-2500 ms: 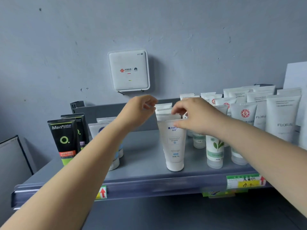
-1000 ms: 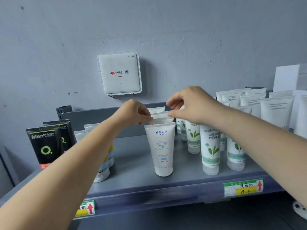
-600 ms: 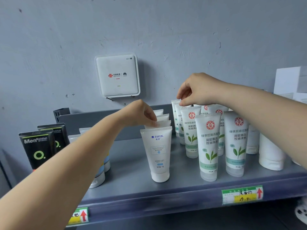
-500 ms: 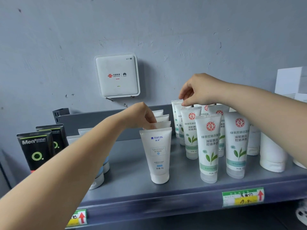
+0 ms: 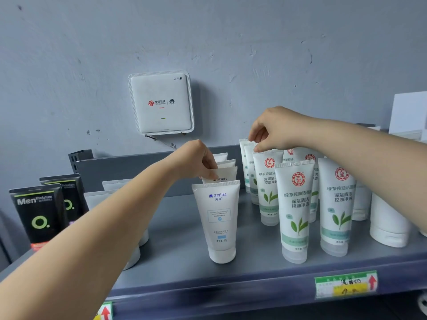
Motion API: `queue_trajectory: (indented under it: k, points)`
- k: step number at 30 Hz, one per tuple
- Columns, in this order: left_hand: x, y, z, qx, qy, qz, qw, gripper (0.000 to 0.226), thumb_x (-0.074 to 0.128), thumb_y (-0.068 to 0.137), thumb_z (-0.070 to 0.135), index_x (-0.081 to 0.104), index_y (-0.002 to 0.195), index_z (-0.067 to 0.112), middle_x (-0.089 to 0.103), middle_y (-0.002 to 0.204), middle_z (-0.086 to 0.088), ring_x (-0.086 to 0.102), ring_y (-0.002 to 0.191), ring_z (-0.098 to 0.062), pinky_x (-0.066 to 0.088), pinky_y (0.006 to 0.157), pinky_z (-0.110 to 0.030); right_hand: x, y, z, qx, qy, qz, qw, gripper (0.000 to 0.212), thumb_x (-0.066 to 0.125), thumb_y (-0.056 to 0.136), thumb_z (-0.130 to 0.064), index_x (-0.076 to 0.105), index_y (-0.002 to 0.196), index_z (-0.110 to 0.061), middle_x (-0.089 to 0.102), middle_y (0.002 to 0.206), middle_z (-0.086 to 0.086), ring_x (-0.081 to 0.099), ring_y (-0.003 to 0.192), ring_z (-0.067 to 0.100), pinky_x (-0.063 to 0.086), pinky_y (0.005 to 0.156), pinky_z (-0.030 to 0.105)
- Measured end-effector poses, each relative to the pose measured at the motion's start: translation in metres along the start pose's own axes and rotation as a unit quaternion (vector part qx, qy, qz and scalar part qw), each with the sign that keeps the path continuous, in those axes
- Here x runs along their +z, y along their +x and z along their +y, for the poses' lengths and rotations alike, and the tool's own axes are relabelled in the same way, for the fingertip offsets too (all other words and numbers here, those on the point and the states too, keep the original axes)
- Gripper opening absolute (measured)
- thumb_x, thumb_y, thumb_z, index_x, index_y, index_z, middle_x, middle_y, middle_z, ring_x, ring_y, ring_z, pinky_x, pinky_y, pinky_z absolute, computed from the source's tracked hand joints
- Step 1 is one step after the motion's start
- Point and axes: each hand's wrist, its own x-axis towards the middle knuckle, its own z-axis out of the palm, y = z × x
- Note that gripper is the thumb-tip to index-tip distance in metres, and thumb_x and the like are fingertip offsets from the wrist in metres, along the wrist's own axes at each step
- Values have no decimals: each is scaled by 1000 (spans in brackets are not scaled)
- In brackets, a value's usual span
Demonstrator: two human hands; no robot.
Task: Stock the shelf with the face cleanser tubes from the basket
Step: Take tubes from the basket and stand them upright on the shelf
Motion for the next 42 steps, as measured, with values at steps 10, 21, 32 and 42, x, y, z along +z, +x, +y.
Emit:
queue_trajectory:
  k: [10,21,32,42]
  points:
    - [-13,12,-3,9,-35,36,999,10,71,80,25,73,83,15,69,70,2,56,59,-7,37,50,-8,-6,25,9,-4,-17,-15,1000,25,71,78,-19,70,102,-12,62,86,-4,59,85,13,49,88,29]
    - [-1,53,-3,13,65,-88,994,22,70,80,18,70,102,13,66,91,2,51,60,-5,35,46,-5,-2,51,20,-6,-51,-78,996,24,69,81,-22,70,102,-13,59,78,-10,56,82,12,47,81,25]
    - [7,75,-13,17,117,-94,988,25,73,78,19,72,102,11,62,86,0,52,75,-17,35,55,-18,15,75,38,11,-96,-113,989,29,70,81,-20,67,108,-11,58,87,-4,54,83,13,40,74,21]
    - [3,82,-13,-8,102,-130,986,25,76,76,21,71,100,14,61,83,-1,48,48,-21,38,48,-19,21,82,38,-4,-103,-116,988,31,70,80,-19,66,110,-11,56,88,-4,53,84,14,43,76,23]
